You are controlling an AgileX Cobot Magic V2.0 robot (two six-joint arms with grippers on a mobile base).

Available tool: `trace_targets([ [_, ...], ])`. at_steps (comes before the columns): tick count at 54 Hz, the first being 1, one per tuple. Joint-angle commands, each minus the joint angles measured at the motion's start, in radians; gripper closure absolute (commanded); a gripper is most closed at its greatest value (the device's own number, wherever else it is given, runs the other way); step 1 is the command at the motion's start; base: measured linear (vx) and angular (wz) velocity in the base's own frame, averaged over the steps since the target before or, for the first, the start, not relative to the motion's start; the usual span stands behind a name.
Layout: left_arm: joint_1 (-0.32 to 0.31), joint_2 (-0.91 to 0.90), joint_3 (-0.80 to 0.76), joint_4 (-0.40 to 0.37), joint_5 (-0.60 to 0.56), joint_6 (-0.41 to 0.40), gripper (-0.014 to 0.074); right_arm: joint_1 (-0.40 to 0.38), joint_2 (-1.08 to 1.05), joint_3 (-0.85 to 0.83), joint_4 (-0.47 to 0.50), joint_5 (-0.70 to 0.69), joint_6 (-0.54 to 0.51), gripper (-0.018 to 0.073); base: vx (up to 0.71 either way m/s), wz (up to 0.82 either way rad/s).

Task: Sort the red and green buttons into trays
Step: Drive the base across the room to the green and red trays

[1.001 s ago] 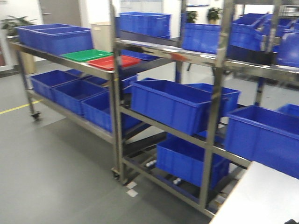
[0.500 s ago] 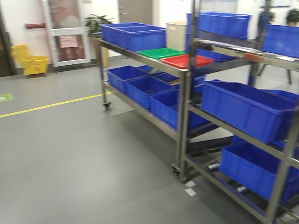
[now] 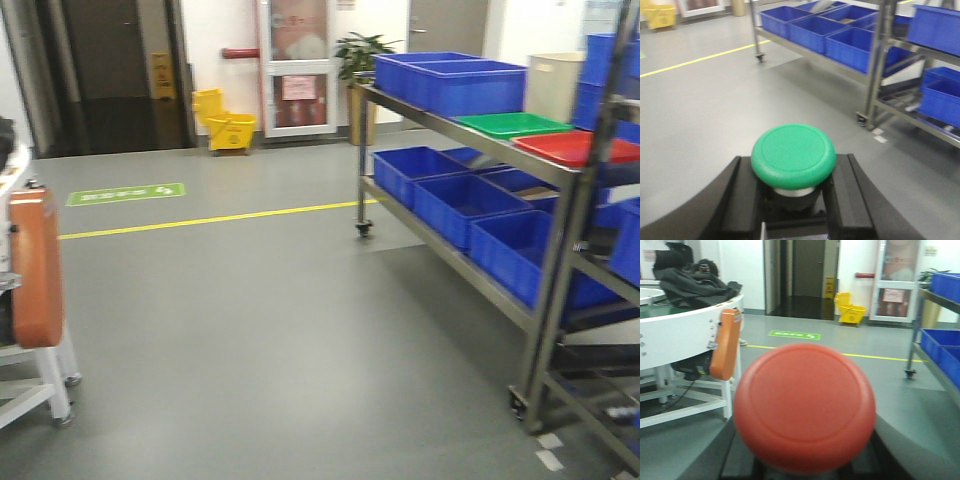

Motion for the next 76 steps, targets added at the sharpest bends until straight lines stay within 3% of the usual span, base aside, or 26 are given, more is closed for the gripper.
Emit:
trace_targets([
  [1, -0.007, 0.004, -0.032, -0.006, -0.094, -0.001, 0.0596, -0.004, 0.006, -0.033, -0.002, 0.029, 0.000, 0.0569, 0.20, 0.46],
  [23, -0.007, 0.004, -0.033, -0.006, -0.094, -0.001, 0.0596, -0.004, 0.006, -0.033, -0.002, 0.029, 0.000, 0.0569, 0.29, 0.31],
  [76, -0.007, 0.004, -0.033, -0.006, -0.094, -0.001, 0.0596, -0.004, 0.009, -0.033, -0.002, 0.021, 0.001, 0.0569, 0.50, 0.04],
])
